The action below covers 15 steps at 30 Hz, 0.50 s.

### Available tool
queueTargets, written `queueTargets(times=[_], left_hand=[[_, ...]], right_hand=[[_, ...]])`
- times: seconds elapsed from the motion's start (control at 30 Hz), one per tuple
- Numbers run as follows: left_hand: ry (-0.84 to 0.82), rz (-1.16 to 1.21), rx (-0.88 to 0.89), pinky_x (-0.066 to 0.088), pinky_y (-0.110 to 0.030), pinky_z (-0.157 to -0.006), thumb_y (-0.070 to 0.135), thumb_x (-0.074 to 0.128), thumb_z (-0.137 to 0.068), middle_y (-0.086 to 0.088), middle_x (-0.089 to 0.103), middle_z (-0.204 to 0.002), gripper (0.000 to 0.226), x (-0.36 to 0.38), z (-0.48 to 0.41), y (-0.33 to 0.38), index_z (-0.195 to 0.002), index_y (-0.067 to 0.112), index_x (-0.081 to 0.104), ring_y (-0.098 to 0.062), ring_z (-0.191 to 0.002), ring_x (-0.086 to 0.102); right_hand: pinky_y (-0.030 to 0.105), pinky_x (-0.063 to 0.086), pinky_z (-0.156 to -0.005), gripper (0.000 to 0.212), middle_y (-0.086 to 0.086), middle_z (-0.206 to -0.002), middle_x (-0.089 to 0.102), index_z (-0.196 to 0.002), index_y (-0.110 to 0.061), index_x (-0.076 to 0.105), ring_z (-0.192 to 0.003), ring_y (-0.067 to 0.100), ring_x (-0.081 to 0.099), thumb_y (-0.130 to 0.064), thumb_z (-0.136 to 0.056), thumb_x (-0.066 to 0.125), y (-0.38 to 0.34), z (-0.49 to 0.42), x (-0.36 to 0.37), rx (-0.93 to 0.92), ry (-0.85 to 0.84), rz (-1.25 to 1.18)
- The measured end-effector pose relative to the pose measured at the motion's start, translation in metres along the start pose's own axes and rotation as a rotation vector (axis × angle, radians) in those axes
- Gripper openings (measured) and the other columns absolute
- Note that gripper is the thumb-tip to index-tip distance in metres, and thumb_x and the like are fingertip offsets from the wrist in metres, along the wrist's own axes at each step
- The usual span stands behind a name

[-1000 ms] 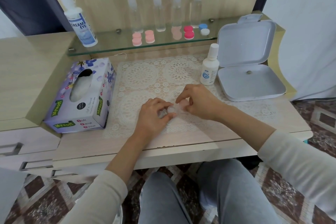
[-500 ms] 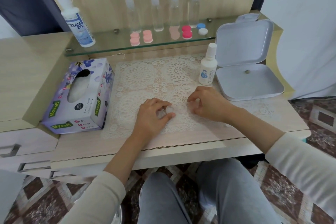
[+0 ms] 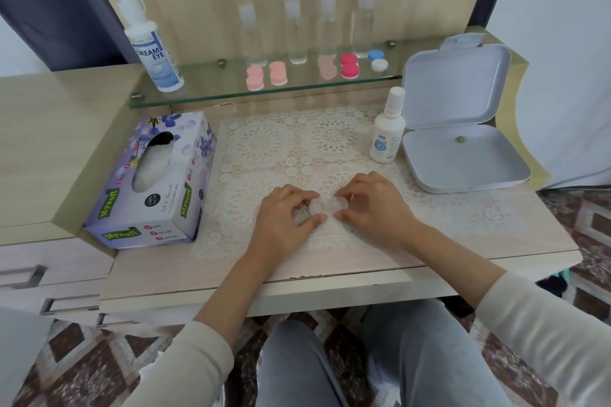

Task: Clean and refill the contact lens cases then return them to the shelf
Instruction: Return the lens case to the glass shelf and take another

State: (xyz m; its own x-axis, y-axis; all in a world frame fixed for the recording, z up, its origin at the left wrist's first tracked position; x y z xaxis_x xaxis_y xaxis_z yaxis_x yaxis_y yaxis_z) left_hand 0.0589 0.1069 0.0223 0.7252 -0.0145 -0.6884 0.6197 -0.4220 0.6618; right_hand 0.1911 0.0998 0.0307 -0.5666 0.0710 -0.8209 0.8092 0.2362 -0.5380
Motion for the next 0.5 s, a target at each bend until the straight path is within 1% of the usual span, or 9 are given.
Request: queueTargets(times=[0.07, 0.17, 0.27, 0.37, 0.43, 0.5], left_hand=[[0.006, 0.018, -0.012, 0.037, -0.015, -0.083, 0.042, 0.067, -0.067, 0.009, 0.056, -0.093, 0.05, -0.002, 0.001, 0.0, -0.111, 0.019, 0.064, -0.007, -0.083, 0.05], [-0.015, 0.025, -0.042, 0.032, -0.009, -0.082, 0.047, 0.064, -0.068, 0.008, 0.056, -0.1, 0.056, -0.002, -0.001, -0.002, -0.117, 0.02, 0.059, -0.007, -0.089, 0.048], [-0.024, -0.043, 0.018, 0.026, -0.01, -0.088, 0.057, 0.055, -0.07, 0.007, 0.053, -0.106, 0.06, 0.001, -0.006, 0.007, -0.117, 0.02, 0.059, -0.004, -0.098, 0.042], [-0.01, -0.064, 0.1, 0.018, -0.001, -0.091, 0.057, 0.046, -0.072, 0.01, 0.048, -0.107, 0.061, 0.004, -0.012, 0.028, -0.115, 0.018, 0.061, 0.004, -0.1, 0.032], [-0.02, -0.06, 0.133, 0.018, -0.003, -0.092, 0.056, 0.045, -0.073, 0.007, 0.051, -0.108, 0.059, 0.011, -0.016, 0.042, -0.115, 0.017, 0.061, 0.0, -0.102, 0.035], [-0.053, -0.071, 0.157, 0.024, -0.012, -0.095, 0.057, 0.042, -0.073, 0.003, 0.055, -0.112, 0.061, 0.024, -0.019, 0.054, -0.115, 0.017, 0.061, -0.007, -0.106, 0.04]], right_hand=[[0.025, 0.03, -0.076, 0.028, 0.001, -0.093, 0.064, -0.1, -0.014, 0.07, -0.089, 0.019, 0.049, -0.025, -0.075, 0.073, 0.0, 0.001, -0.005, 0.006, 0.014, -0.02], [0.029, 0.035, -0.081, 0.027, 0.003, -0.093, 0.065, -0.098, -0.011, 0.071, -0.09, 0.021, 0.049, -0.022, -0.073, 0.075, 0.002, 0.002, -0.018, 0.017, 0.056, -0.047], [0.021, 0.03, -0.079, 0.028, 0.002, -0.093, 0.064, -0.098, -0.012, 0.07, -0.093, 0.02, 0.05, -0.023, -0.073, 0.076, 0.01, 0.005, -0.038, 0.043, 0.109, -0.06], [0.017, 0.026, -0.077, 0.03, -0.004, -0.091, 0.062, -0.099, -0.014, 0.07, -0.089, 0.012, 0.046, -0.027, -0.073, 0.075, 0.02, 0.01, -0.059, 0.076, 0.149, -0.036], [0.015, 0.023, -0.074, 0.031, -0.005, -0.092, 0.062, -0.102, -0.014, 0.069, -0.089, 0.01, 0.045, -0.028, -0.074, 0.074, 0.032, 0.013, -0.074, 0.13, 0.159, -0.016], [0.016, 0.028, -0.077, 0.032, -0.001, -0.097, 0.067, -0.102, -0.012, 0.069, -0.09, 0.012, 0.051, -0.027, -0.074, 0.074, 0.045, 0.018, -0.092, 0.181, 0.184, -0.017]])
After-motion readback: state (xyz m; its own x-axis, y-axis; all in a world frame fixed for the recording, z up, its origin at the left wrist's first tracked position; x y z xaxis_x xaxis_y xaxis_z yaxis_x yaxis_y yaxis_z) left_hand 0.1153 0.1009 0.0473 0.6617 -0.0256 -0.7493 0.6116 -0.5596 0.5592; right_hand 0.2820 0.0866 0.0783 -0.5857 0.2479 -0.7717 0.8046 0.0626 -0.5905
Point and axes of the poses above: each hand's wrist, its own z-axis away from the middle knuckle, its own x-axis out of the palm, y = z × x, the point moved 10 cm from there along -z, towards the middle knuckle
